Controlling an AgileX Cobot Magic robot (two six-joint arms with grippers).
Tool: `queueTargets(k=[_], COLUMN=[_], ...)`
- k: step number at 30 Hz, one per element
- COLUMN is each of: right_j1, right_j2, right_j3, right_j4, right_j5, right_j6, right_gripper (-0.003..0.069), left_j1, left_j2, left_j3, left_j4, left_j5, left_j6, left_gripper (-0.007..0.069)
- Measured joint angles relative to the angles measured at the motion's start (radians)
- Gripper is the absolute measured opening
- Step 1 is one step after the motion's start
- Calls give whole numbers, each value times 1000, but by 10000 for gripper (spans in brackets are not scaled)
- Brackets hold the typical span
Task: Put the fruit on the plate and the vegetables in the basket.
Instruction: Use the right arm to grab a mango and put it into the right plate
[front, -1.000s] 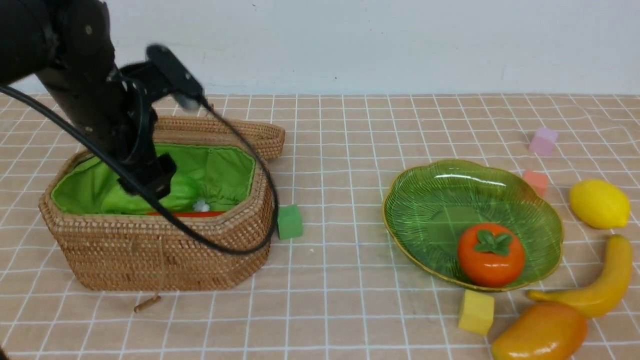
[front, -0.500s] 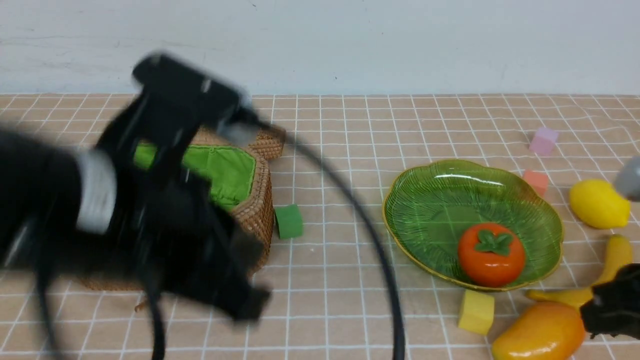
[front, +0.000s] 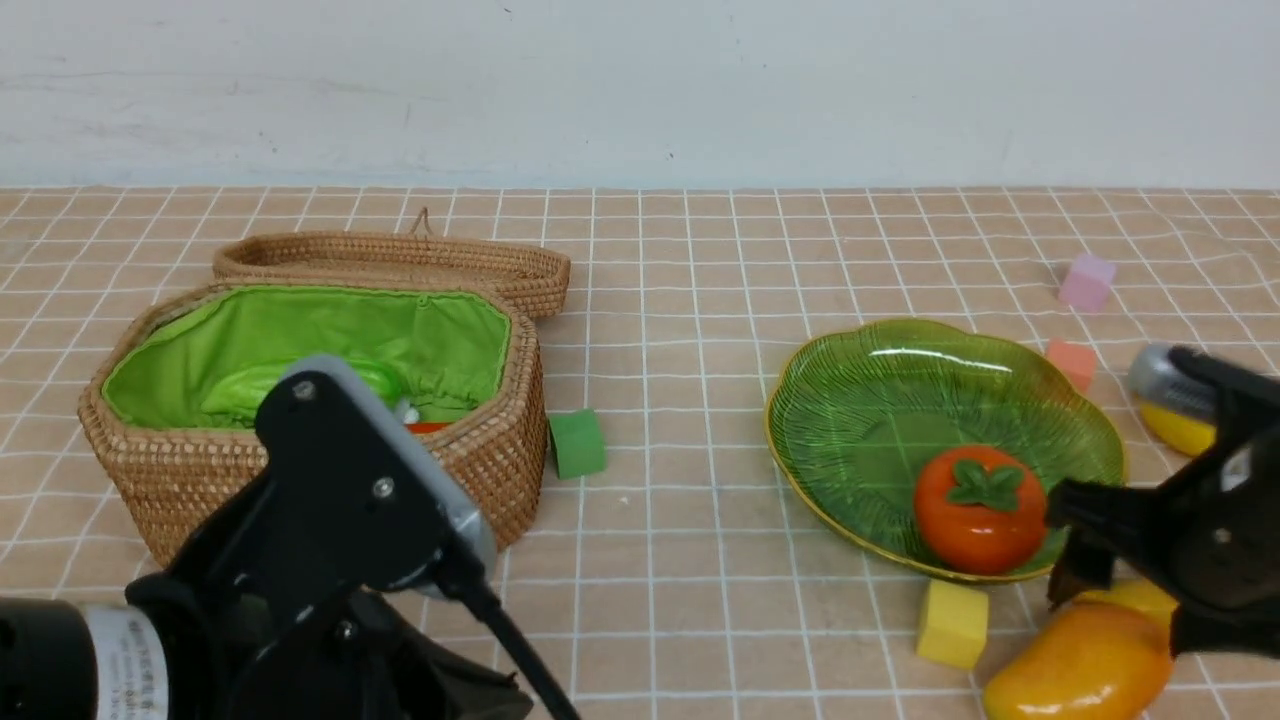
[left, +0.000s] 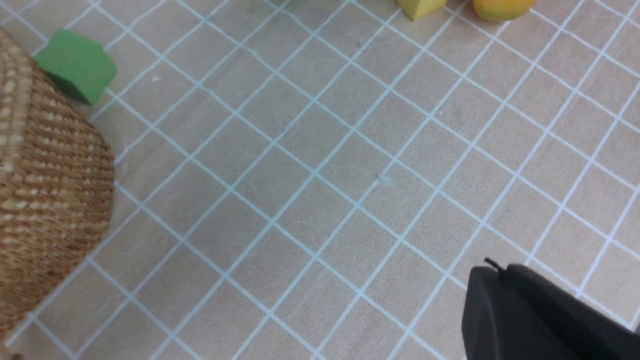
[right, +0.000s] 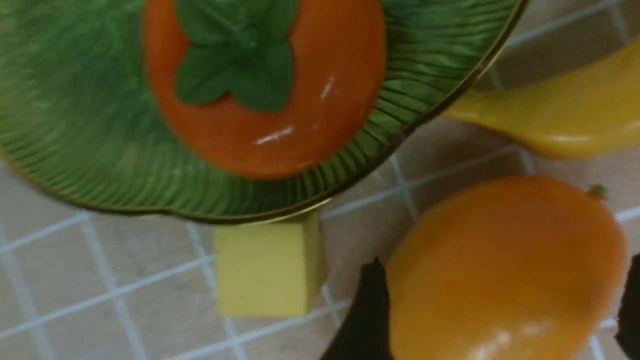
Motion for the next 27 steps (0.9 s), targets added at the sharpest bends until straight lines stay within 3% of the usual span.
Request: queueTargets(k=[12,19,22,27], right_j1=[0,0,0,-2], right_j2=[162,-23,-103,-32], right_j3=[-13,-6,-30,-179], right_j4=[18,30,19,-48], right_j5=[-3,154,121,-83], right_j6=[-22,-108,-133,-297], right_gripper=[617,617,617,617], left_j1=[0,0,0,0], left_j2=[0,-3,-3,-3], left_j3=[0,0,0,0], left_j4=[-1,3,4,5], left_j5=[5,0,-18,-33], left_j6=[9,11,11,11], left_gripper=[-13,-13,-13,-13])
